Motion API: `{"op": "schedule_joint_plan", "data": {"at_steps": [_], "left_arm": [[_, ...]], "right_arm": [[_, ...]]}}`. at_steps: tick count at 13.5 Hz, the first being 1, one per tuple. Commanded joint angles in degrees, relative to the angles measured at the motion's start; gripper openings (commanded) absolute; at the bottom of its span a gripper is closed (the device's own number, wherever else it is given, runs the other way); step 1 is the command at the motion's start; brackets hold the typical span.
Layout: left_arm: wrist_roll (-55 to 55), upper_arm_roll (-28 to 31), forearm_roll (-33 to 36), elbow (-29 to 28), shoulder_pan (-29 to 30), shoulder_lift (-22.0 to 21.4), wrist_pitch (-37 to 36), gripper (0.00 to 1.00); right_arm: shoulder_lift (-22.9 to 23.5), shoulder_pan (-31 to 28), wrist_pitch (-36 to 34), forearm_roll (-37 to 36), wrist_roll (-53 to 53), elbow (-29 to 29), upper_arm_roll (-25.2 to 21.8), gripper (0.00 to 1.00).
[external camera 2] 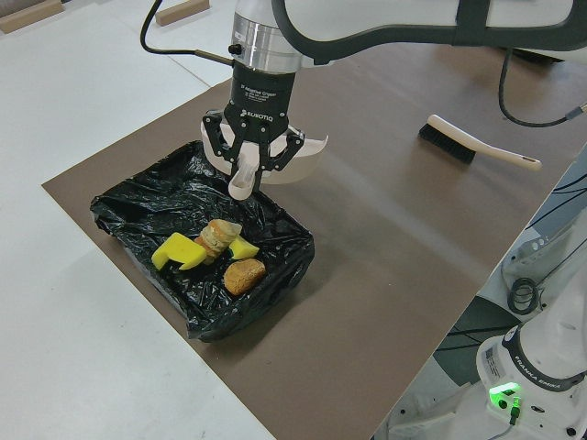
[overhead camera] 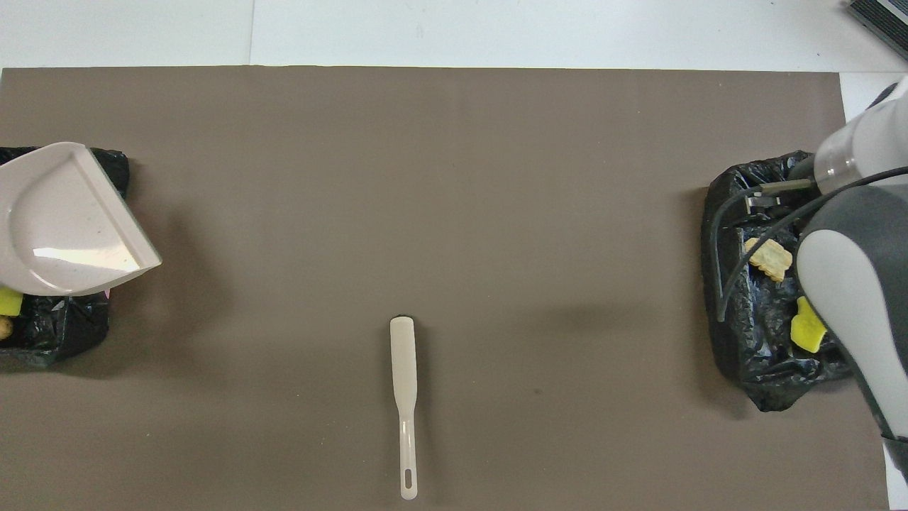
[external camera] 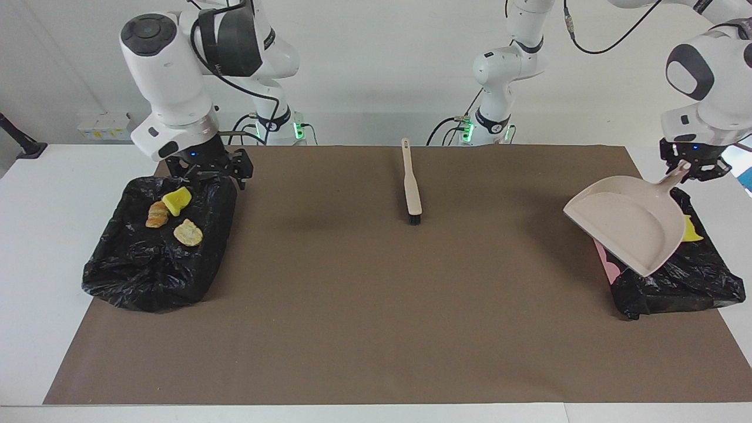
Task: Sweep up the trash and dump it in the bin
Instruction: 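Carry the empty dustpan to the table center with the left gripper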
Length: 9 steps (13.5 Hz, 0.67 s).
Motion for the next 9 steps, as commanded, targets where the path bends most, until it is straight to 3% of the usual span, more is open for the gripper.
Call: {"op": "schedule_joint_plan", "data": {"at_steps": [1, 6, 9], "left_arm": [[-8.2, 1.0, -4.5, -0.6, -4.6, -0.1, -0.4, 0.00], [-29.4, 1.0, -10.5, 0.1, -15.0, 2.5, 2.2, 0.00], [-49.1, 1.0, -10.8, 3.0, -24.7, 9.1, 4.3, 0.00]], "right_arm": [[-1.8, -0.9, 0.2, 0.0, -0.9, -1.0, 0.5, 1.00], [-6.7, -1.4, 1.5, 0.1, -0.8, -5.3, 0.5, 1.00], [-6.5, -1.9, 0.3, 1.5, -1.1, -4.1, 0.5, 1.00]]}}
